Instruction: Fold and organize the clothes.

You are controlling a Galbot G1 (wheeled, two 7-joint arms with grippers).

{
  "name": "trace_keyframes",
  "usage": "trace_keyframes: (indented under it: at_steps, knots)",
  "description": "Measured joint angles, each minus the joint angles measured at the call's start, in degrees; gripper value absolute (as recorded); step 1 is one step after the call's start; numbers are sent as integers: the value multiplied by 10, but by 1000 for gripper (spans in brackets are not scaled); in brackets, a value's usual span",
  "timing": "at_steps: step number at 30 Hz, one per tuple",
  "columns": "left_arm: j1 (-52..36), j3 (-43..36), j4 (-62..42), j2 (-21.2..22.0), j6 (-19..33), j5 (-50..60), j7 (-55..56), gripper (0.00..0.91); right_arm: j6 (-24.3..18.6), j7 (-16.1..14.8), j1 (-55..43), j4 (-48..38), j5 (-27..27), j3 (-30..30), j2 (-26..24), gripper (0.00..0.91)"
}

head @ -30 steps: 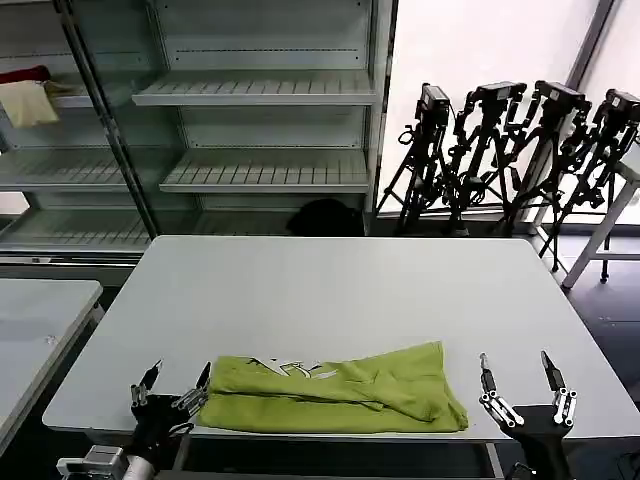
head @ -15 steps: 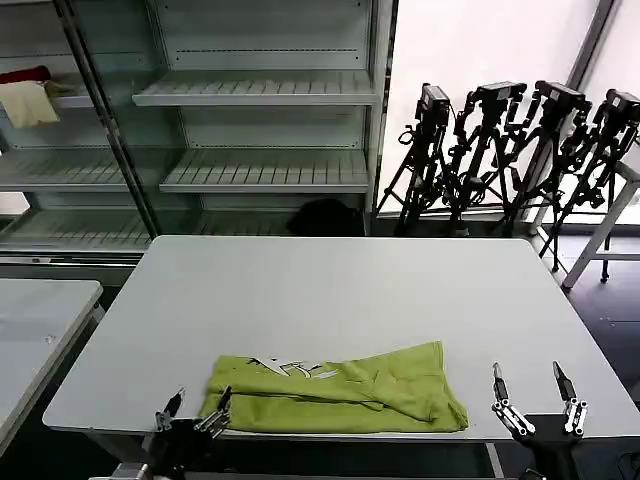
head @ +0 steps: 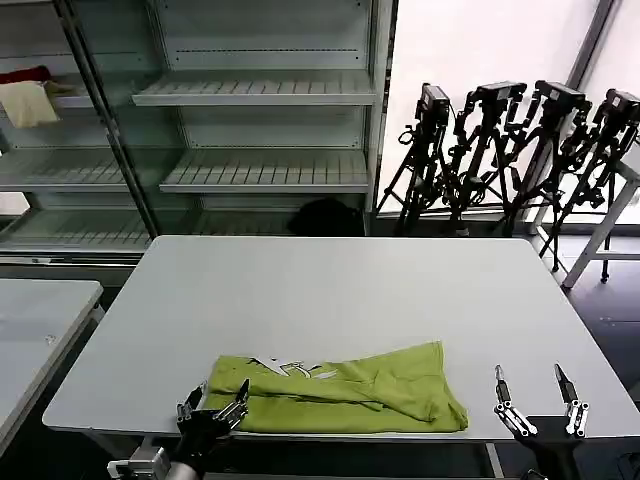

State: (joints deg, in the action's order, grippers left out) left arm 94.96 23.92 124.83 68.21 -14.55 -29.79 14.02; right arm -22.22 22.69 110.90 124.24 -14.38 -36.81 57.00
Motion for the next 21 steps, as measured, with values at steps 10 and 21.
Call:
trace_keyframes:
  at_steps: [10, 21]
  knots:
    - [-14, -2, -18, 3, 1, 0, -5, 584, 9, -13, -9, -4, -33, -6, -5, 907]
    - [-19, -15, -40, 12, 17, 14, -10, 10, 13, -18, -12, -5, -51, -7, -5, 907]
